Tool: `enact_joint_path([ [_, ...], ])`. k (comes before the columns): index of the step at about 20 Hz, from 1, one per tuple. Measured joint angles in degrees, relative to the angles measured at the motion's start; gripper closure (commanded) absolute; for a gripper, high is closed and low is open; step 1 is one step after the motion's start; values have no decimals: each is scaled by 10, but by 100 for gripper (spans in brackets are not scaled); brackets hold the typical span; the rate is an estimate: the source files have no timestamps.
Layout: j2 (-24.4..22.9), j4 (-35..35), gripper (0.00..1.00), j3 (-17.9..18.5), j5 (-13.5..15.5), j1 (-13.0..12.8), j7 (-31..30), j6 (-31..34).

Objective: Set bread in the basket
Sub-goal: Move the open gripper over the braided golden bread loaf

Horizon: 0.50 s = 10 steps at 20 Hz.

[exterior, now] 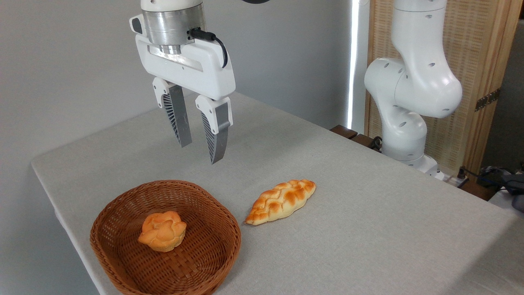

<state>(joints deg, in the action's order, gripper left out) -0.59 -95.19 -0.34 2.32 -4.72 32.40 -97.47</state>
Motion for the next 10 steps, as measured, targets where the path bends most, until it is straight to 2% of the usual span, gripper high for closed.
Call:
enact_joint_path([
  [10,6,-4,0,-1,0,1,0,0],
])
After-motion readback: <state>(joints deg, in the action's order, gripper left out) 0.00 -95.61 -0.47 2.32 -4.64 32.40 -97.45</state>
